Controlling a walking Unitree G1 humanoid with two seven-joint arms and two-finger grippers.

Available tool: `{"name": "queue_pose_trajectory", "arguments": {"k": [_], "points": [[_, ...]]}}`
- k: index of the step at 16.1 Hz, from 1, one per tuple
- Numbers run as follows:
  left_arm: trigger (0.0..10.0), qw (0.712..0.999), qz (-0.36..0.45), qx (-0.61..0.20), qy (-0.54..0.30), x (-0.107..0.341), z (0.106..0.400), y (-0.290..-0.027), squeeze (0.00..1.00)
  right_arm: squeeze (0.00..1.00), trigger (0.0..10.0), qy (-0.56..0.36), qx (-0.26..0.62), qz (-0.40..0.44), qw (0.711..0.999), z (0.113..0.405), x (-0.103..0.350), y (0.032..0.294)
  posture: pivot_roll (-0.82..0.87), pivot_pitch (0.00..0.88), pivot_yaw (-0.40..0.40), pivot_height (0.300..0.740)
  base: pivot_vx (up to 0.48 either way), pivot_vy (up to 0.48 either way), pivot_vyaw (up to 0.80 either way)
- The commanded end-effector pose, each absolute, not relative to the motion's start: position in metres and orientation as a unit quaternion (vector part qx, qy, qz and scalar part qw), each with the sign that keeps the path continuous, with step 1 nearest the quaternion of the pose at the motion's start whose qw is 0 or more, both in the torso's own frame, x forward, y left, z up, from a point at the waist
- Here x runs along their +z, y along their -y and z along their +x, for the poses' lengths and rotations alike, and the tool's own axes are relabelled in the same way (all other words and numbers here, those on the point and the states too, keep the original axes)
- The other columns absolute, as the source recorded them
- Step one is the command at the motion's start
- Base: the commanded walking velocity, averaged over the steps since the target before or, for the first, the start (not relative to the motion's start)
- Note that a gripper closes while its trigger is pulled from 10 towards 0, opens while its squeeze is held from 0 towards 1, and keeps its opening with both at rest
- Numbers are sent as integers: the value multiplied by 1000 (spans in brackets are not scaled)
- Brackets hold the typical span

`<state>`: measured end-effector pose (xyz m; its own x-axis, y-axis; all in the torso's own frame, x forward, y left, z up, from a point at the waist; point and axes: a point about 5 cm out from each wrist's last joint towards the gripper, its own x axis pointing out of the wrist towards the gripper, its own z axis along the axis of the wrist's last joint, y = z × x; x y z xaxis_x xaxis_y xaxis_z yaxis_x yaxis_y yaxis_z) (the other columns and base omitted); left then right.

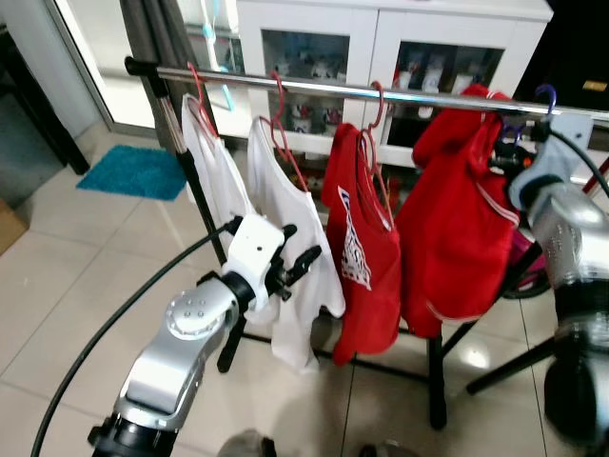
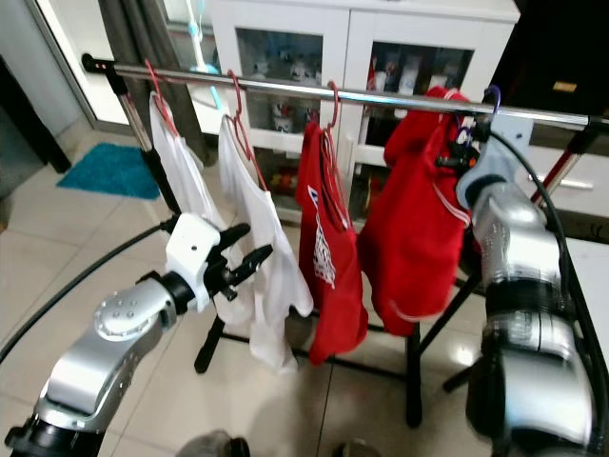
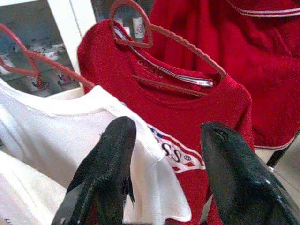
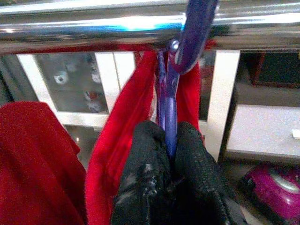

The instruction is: Hang hanger

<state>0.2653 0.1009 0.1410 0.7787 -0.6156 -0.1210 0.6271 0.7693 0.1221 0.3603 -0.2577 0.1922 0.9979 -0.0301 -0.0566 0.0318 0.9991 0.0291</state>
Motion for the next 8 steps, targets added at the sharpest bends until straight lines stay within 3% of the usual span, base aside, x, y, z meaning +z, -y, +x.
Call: {"name": "queue_pose_trajectory", "arguments": {"k": [1, 8], "points": [[10000, 942, 77, -324, -38, 141, 263, -101, 0, 0, 0, 6, -2, 14, 1000, 353, 206, 249, 16, 62, 34, 740, 0, 0, 0], [10000, 951, 68, -299, -50, 131, 263, -103, 0, 0, 0, -3, -18, 53, 998, 263, 166, 215, -4, 62, 39, 740, 0, 0, 0]]}}
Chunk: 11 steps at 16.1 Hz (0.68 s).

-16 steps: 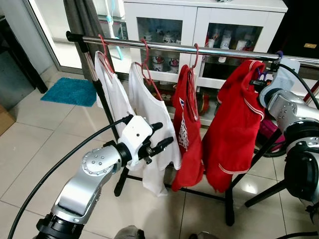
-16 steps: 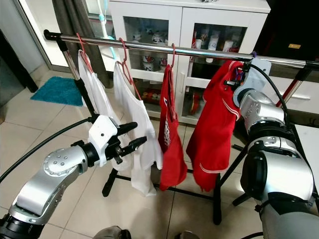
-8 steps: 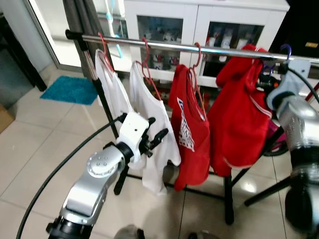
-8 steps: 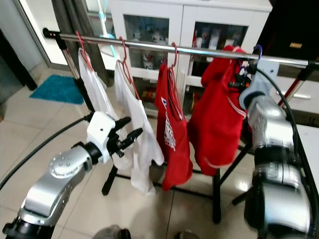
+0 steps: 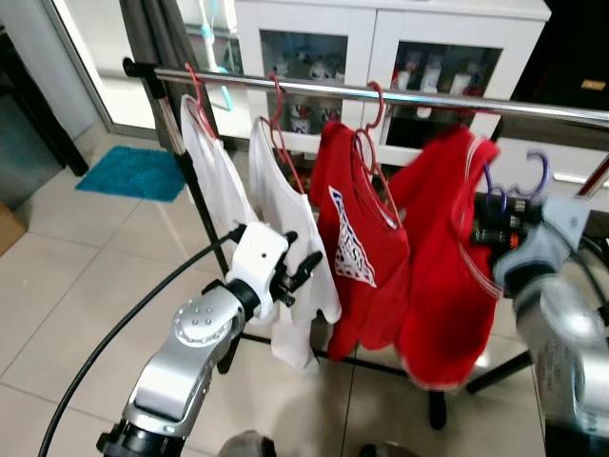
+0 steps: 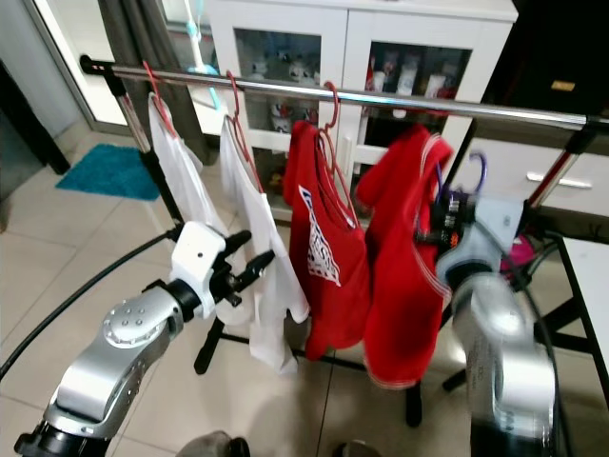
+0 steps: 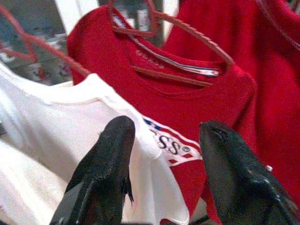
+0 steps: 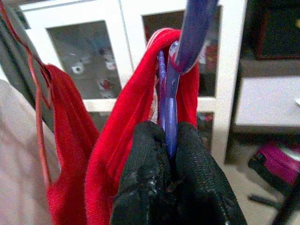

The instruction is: Hang hanger

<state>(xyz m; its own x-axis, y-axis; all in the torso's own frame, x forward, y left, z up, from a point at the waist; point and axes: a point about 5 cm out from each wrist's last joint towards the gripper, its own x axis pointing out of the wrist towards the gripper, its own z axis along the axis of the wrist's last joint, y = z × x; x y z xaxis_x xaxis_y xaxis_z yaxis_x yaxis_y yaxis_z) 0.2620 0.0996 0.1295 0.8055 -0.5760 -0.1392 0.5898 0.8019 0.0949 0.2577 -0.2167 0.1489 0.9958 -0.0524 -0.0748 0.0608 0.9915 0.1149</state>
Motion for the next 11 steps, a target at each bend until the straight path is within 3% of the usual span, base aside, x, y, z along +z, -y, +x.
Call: {"name": "queue_pose_trajectory", "arguments": {"k": [1, 5, 11], "points": [[10000, 951, 68, -298, -56, 127, 260, -103, 0, 0, 0, -20, -32, 54, 998, 254, 157, 213, -5, 61, 37, 740, 0, 0, 0], [10000, 953, 61, -291, -62, 125, 258, -105, 0, 0, 0, -67, -44, 70, 994, 227, 142, 191, -8, 79, 40, 740, 0, 0, 0], [10000, 954, 63, -289, -51, 132, 265, -106, 0, 0, 0, -93, -15, 37, 995, 230, 137, 181, -3, 74, 33, 740, 0, 0, 0]]}}
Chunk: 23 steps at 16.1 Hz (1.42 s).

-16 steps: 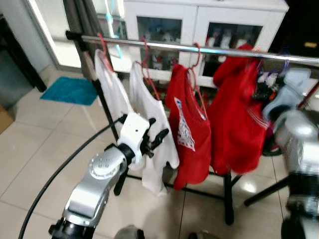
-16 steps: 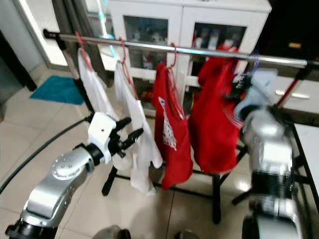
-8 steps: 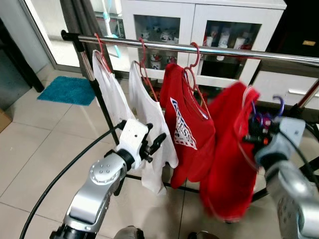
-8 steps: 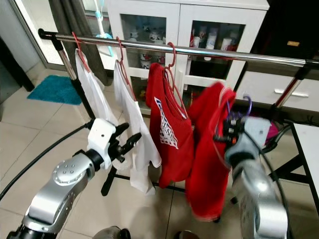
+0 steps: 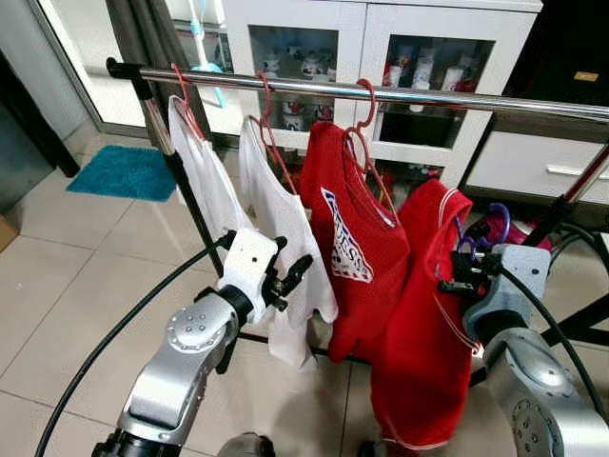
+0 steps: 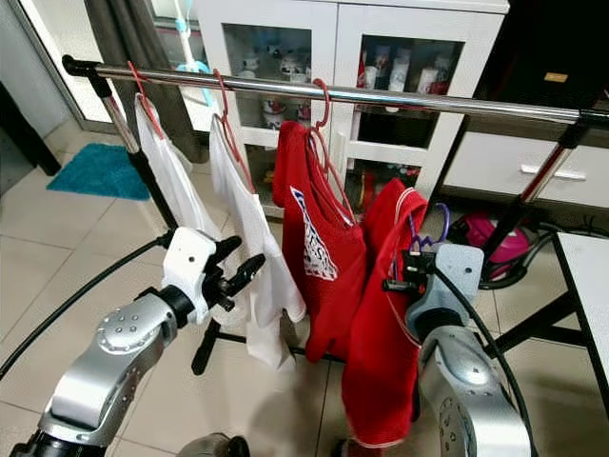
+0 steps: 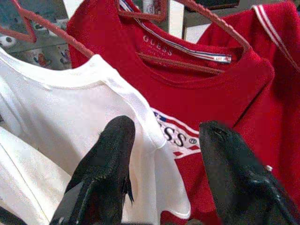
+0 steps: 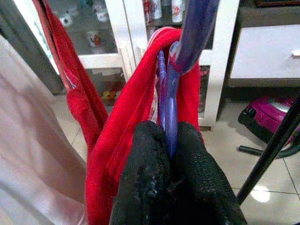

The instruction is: Hang hanger

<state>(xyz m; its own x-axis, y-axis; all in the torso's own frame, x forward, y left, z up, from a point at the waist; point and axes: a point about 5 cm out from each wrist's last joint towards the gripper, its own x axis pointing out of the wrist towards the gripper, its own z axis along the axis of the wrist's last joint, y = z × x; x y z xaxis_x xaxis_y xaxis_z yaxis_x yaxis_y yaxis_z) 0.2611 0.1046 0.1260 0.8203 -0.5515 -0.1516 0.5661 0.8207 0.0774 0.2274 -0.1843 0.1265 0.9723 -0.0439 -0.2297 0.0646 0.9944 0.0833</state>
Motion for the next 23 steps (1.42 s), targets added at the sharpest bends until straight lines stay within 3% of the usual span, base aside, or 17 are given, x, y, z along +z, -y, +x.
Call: {"name": "queue_pose_trajectory", "arguments": {"k": [1, 4, 23], "points": [[10000, 954, 64, -288, -49, 132, 266, -106, 0, 0, 0, -97, -13, 38, 994, 231, 136, 180, -3, 76, 30, 740, 0, 0, 0], [10000, 955, 63, -287, -48, 133, 267, -106, 0, 0, 0, -113, 2, 33, 993, 232, 130, 177, -1, 71, 22, 740, 0, 0, 0], [10000, 945, 74, -312, -58, 129, 264, -104, 0, 0, 0, -124, 6, 20, 992, 219, 125, 177, -7, 71, 50, 740, -267, 0, 0]]}}
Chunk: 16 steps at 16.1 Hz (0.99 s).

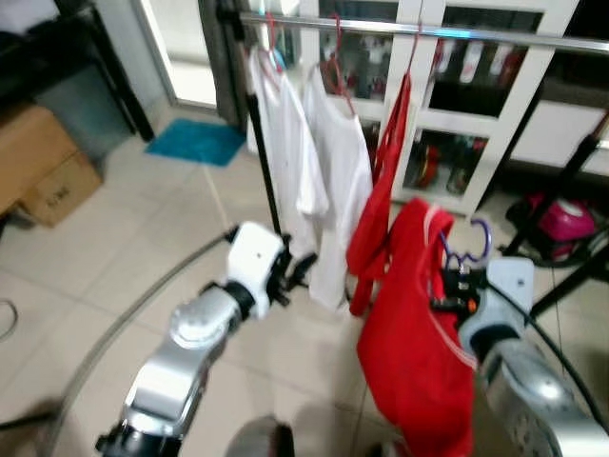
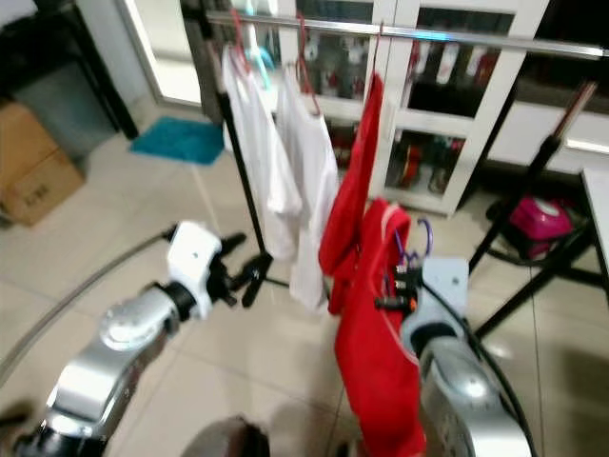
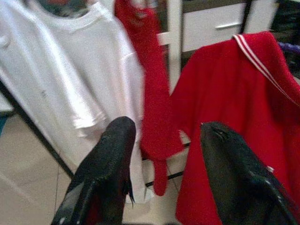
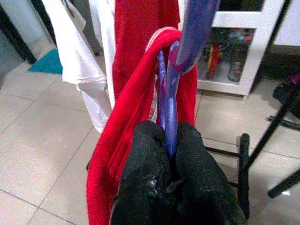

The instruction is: Hang hanger

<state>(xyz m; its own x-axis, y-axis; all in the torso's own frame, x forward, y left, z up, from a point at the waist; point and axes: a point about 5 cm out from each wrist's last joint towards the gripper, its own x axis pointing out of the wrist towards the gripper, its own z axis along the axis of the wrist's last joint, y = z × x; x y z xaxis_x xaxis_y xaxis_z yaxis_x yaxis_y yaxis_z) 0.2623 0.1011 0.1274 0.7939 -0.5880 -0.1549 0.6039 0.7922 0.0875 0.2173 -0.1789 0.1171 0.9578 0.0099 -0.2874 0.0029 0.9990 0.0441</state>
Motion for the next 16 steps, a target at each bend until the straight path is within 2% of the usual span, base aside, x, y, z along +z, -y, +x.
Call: {"name": "queue_pose_trajectory", "arguments": {"k": [1, 16], "points": [[10000, 945, 75, -313, -58, 129, 264, -104, 0, 0, 0, -123, 8, 20, 992, 219, 124, 177, -7, 71, 50, 740, -266, 0, 0], [10000, 945, 75, -313, -58, 129, 264, -104, 0, 0, 0, -123, 8, 20, 992, 219, 124, 177, -7, 71, 50, 740, -266, 0, 0]]}}
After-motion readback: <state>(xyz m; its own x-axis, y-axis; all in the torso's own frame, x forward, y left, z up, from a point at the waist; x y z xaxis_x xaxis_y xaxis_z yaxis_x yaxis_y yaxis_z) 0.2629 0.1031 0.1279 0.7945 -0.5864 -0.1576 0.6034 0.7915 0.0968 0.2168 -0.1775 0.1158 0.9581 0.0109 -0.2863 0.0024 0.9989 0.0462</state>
